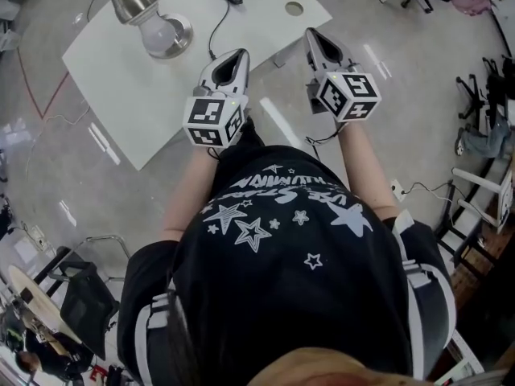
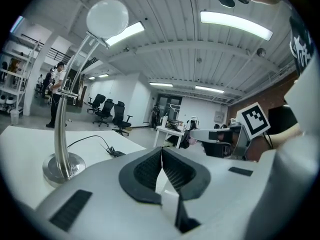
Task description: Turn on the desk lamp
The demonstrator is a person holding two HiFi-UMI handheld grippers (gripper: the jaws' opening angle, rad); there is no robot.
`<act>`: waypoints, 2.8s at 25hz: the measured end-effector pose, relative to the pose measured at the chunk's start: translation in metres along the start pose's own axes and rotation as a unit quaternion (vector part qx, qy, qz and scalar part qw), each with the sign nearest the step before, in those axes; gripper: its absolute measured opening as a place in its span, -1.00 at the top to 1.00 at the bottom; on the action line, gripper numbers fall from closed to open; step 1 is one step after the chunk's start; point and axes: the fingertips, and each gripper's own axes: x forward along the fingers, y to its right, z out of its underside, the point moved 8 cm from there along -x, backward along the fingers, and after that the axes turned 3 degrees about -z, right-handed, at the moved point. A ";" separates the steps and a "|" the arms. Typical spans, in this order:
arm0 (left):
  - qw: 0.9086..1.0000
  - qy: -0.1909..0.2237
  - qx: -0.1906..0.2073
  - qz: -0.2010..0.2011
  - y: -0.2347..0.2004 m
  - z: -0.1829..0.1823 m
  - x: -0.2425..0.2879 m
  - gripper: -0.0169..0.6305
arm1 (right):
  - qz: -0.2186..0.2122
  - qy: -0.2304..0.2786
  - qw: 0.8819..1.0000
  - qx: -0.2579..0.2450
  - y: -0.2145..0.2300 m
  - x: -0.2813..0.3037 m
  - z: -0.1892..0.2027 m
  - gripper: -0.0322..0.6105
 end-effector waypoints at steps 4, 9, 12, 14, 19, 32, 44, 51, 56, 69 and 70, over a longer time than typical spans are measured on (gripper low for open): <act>1.000 -0.009 -0.003 0.005 -0.014 0.003 0.019 0.91 | -0.008 -0.005 1.000 -0.006 0.002 0.030 -0.004 0.88; 1.000 -0.021 0.000 0.015 -0.025 -0.001 0.044 0.91 | -0.004 0.004 1.000 -0.002 0.015 0.057 -0.016 0.88; 1.000 -0.023 0.005 0.017 -0.028 -0.003 0.051 0.91 | -0.004 0.007 1.000 0.008 0.021 0.064 -0.017 0.88; 1.000 -0.025 0.007 0.016 -0.027 -0.004 0.056 0.91 | -0.007 0.006 1.000 0.009 0.026 0.068 -0.019 0.88; 0.999 -0.033 0.008 0.001 -0.017 -0.003 0.080 0.91 | -0.030 0.001 1.000 0.009 0.051 0.082 -0.027 0.88; 0.991 -0.024 -0.017 -0.133 -0.032 -0.003 0.117 0.91 | -0.159 -0.029 0.987 -0.007 0.091 0.166 -0.046 0.88; 0.971 -0.043 -0.051 -0.232 -0.041 0.009 0.182 0.91 | -0.257 -0.068 0.964 -0.017 0.128 0.230 -0.050 0.88; 0.945 -0.057 -0.068 -0.313 -0.060 0.027 0.196 0.90 | -0.290 -0.094 0.952 -0.019 0.137 0.257 -0.043 0.88; 0.931 -0.066 -0.098 -0.345 -0.074 0.037 0.207 0.86 | -0.305 -0.111 0.946 -0.017 0.143 0.271 -0.034 0.88; 0.904 -0.089 -0.119 -0.402 -0.096 0.059 0.240 0.47 | -0.334 -0.146 0.931 -0.019 0.160 0.293 -0.018 0.88; 0.901 -0.093 -0.123 -0.406 -0.098 0.061 0.242 0.47 | -0.336 -0.148 0.930 -0.019 0.160 0.293 -0.017 0.88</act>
